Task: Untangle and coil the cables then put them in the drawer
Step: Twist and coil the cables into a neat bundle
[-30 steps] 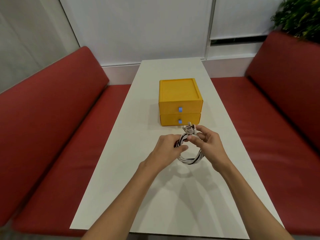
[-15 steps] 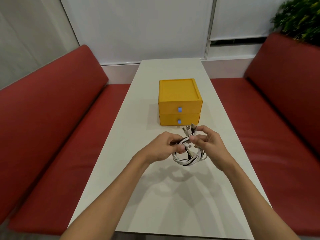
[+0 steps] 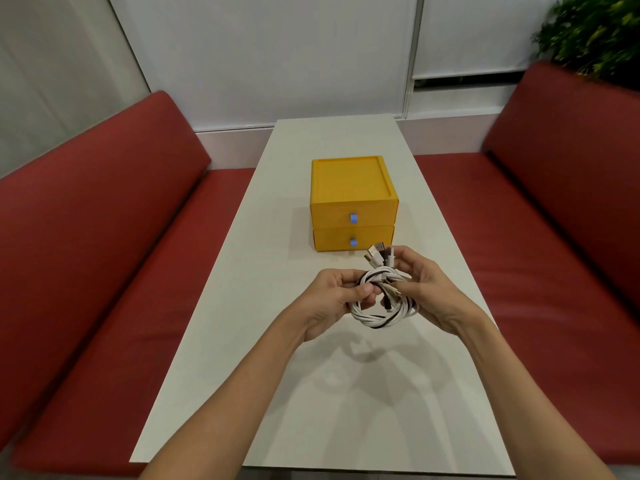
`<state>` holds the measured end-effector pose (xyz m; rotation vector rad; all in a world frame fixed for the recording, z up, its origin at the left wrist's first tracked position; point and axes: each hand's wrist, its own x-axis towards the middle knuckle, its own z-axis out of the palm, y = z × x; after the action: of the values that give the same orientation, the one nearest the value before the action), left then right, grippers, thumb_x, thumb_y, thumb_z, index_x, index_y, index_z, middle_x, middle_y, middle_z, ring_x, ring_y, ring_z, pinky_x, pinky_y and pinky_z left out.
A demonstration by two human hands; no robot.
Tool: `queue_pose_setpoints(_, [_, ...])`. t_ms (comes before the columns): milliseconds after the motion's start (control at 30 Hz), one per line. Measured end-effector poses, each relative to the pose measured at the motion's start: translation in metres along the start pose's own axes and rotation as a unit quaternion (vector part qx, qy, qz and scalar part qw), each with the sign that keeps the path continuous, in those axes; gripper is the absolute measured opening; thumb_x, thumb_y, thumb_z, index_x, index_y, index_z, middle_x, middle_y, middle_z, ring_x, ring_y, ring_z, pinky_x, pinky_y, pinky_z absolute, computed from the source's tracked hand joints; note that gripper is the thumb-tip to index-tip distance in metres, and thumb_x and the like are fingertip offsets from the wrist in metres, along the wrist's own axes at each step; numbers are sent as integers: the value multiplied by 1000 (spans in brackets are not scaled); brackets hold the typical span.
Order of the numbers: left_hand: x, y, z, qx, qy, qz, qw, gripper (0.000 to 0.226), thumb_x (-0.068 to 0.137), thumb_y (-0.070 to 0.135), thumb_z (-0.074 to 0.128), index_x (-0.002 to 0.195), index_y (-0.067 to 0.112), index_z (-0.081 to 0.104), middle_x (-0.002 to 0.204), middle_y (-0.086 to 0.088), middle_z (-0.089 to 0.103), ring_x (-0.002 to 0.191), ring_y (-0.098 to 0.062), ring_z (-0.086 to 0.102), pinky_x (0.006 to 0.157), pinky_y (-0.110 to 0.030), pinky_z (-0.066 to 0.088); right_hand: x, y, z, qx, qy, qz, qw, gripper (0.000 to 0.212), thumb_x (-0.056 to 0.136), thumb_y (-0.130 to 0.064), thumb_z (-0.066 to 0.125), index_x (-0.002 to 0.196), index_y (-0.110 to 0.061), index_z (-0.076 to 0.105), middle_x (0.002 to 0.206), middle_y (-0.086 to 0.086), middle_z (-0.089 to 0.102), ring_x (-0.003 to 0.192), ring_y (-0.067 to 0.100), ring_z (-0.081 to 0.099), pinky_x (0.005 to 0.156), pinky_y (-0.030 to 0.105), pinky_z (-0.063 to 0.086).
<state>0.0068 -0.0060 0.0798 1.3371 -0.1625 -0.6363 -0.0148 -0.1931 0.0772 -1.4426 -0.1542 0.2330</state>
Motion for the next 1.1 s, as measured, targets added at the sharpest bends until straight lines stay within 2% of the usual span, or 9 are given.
queue_pose_setpoints(200, [1,-6,3,-46,18,3,999,17,94,-6,52,103,-1,65,77,-3,71,67,-9,62,67,-21,52,2,-4,-1,42,22,39,998,47,87,19,47,121,-12,56,101,21,64,78,30,66,72,35,57])
queue_pose_setpoints(300, [2,-11,1,103,50,55,992,19,95,1,54,111,3,66,84,-8,70,71,-8,60,65,-21,47,0,0,1,83,53,57,994,48,86,17,48,126,-10,54,100,24,66,68,28,68,66,33,58])
queue_pose_setpoints(400, [3,-18,-1,311,91,135,937,19,95,9,55,106,14,69,89,-8,71,73,-9,60,67,-22,50,-1,5,7,135,85,68,985,51,82,21,44,124,-7,54,86,21,68,61,27,66,61,30,58])
queue_pose_setpoints(600, [-1,-29,0,384,135,224,886,26,94,6,57,117,11,67,94,1,67,71,2,55,71,-12,43,0,18,19,280,109,91,949,48,80,20,35,113,-5,58,82,15,71,62,22,67,58,25,57])
queue_pose_setpoints(733, [5,-32,-3,450,140,261,842,35,95,6,57,129,9,60,111,-7,67,98,-17,61,81,-4,37,-4,25,21,282,94,95,950,39,83,19,37,109,0,60,86,17,71,67,21,69,61,25,57])
queue_pose_setpoints(867, [5,-34,-4,530,74,367,761,46,91,-4,58,135,3,53,128,-12,60,112,-22,60,97,-24,47,-5,28,14,263,91,105,955,37,85,17,43,118,4,57,87,20,69,68,23,69,61,27,57])
queue_pose_setpoints(933, [7,-33,-6,555,51,387,735,44,86,-8,62,129,0,59,122,-15,63,106,-27,65,89,-38,55,-6,28,10,253,94,118,956,37,84,16,49,119,5,56,86,18,70,69,23,69,60,26,57])
queue_pose_setpoints(1000, [11,-28,-10,561,48,394,726,40,81,-6,68,121,-1,64,111,-17,68,95,-29,69,78,-41,59,-8,30,8,222,95,130,962,44,76,8,65,119,1,58,89,16,71,71,21,70,60,25,56])
queue_pose_setpoints(1100, [13,-24,-11,578,45,425,695,34,81,1,70,114,-3,67,101,-17,70,85,-29,71,70,-39,60,-11,34,4,222,93,126,962,77,48,-13,91,118,-4,62,102,16,72,81,19,71,67,24,58])
